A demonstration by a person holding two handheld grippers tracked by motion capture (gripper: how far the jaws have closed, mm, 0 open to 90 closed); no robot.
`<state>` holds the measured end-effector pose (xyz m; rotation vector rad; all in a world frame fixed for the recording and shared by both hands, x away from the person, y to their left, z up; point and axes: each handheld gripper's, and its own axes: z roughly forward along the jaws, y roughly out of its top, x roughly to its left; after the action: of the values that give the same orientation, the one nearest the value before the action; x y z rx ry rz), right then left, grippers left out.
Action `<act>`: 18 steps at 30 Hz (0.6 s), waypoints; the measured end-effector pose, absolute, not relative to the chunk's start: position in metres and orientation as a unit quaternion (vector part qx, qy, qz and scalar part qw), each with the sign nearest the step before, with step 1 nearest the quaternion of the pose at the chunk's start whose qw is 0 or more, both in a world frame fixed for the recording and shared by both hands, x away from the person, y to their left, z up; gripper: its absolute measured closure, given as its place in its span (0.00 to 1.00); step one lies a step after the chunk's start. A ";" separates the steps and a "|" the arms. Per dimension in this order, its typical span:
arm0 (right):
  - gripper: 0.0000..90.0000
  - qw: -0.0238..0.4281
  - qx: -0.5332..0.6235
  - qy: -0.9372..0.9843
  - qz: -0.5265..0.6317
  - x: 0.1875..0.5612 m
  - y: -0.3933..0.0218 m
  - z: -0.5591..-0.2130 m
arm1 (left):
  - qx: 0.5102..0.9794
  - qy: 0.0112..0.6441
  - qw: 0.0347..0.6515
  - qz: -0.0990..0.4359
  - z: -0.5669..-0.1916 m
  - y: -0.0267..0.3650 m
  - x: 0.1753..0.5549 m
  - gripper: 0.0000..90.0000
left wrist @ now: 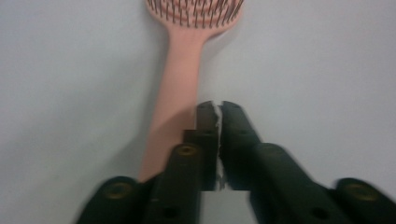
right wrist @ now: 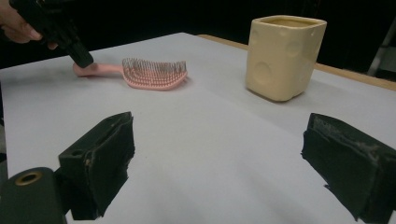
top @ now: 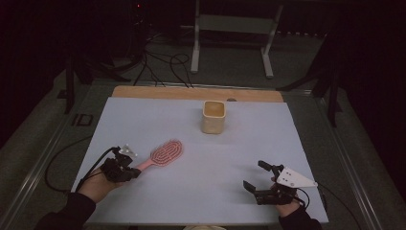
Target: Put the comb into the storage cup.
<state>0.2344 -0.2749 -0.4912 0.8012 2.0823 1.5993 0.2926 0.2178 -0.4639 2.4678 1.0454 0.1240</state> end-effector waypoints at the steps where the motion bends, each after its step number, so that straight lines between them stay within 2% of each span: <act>1: 0.10 0.197 0.286 0.744 0.571 0.235 -0.275 -0.491 | 0.897 0.378 0.226 0.045 -0.462 0.218 0.293 0.92; 12: 0.10 0.197 0.287 0.744 0.571 0.235 -0.275 -0.492 | 0.910 0.355 0.212 0.024 -0.456 0.212 0.300 0.60; 16: 0.10 0.196 0.287 0.744 0.571 0.235 -0.274 -0.492 | 0.915 0.347 0.205 0.024 -0.456 0.210 0.301 0.42; 17: 0.10 0.196 0.287 0.744 0.571 0.235 -0.274 -0.492 | 0.917 0.344 0.201 0.027 -0.455 0.208 0.302 0.42; 18: 0.10 0.194 0.288 0.745 0.569 0.235 -0.274 -0.492 | 0.918 0.342 0.200 0.024 -0.455 0.207 0.302 0.27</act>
<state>0.2349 -0.2741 -0.4923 0.8077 2.0902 1.5974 0.3024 0.2069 -0.4548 2.5662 0.9555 0.0662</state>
